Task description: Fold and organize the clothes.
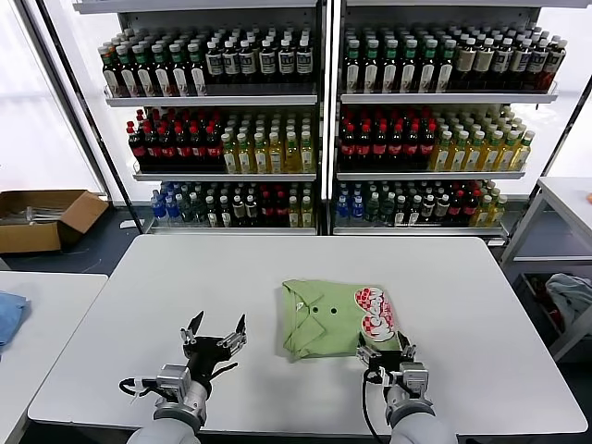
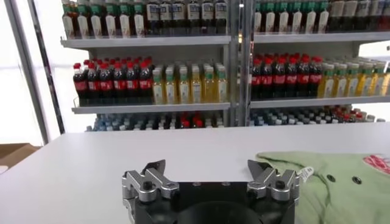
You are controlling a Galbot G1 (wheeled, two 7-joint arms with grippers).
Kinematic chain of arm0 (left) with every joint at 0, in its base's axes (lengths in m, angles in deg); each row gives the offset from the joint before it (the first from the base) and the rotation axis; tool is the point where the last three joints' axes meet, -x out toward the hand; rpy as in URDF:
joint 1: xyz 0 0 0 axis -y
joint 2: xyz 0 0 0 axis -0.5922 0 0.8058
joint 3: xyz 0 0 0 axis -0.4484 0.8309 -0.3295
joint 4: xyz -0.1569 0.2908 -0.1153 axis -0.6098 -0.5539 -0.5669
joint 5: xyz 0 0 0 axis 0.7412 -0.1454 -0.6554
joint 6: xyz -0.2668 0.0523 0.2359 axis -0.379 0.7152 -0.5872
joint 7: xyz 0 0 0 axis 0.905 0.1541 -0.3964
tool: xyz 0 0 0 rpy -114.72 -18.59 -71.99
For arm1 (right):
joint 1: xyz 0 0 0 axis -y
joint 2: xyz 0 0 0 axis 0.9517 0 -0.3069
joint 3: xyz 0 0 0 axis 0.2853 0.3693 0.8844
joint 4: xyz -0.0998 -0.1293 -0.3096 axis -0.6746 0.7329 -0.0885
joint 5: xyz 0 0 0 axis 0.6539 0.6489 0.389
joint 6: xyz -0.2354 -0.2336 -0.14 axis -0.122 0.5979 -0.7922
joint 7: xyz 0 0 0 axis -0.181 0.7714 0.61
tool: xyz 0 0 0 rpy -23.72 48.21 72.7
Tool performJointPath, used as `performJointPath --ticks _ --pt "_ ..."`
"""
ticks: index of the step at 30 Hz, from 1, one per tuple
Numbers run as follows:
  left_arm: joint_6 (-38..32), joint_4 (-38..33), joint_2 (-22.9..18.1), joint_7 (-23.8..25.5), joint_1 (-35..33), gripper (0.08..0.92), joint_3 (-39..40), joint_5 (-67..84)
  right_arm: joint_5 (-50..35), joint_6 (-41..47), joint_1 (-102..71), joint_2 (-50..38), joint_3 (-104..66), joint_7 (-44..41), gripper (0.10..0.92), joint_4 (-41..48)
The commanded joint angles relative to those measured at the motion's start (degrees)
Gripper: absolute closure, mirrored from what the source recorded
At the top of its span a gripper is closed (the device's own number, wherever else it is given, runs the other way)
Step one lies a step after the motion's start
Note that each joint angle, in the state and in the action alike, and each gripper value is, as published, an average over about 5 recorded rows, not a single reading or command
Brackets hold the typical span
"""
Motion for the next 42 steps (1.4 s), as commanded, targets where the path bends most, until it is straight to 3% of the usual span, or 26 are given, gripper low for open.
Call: performJointPath --ticks 1,14,20,24,42 --pt "-0.05 0.22 -0.03 0.11 -0.65 0.177 0.5 -0.69 -7.04 0.02 -1.77 1.34 0.04 0.89 0.206 -0.04" --pt "-0.44 0.27 -0.14 0.4 -1.14 0.177 0.66 -0.71 -3.81 0.78 -1.4 0.15 -2.47 0.48 0.203 -3.28" --pt "-4.36 0.67 -1.15 0.14 -0.76 0.177 0.16 0.04 15.55 -5.16 -1.66 -1.65 -5.71 -3.28 0.203 -8.54" --pt "-8.28 1.23 -1.82 -0.29 0.16 0.177 -0.78 0.41 22.7 -6.29 -4.08 -4.33 -8.59 -4.52 0.203 -10.33" --pt "-10.41 1.42 -1.65 -0.73 1.24 0.177 -4.45 2.66 18.87 -8.89 -7.38 -3.58 -15.49 -1.29 0.203 -7.51"
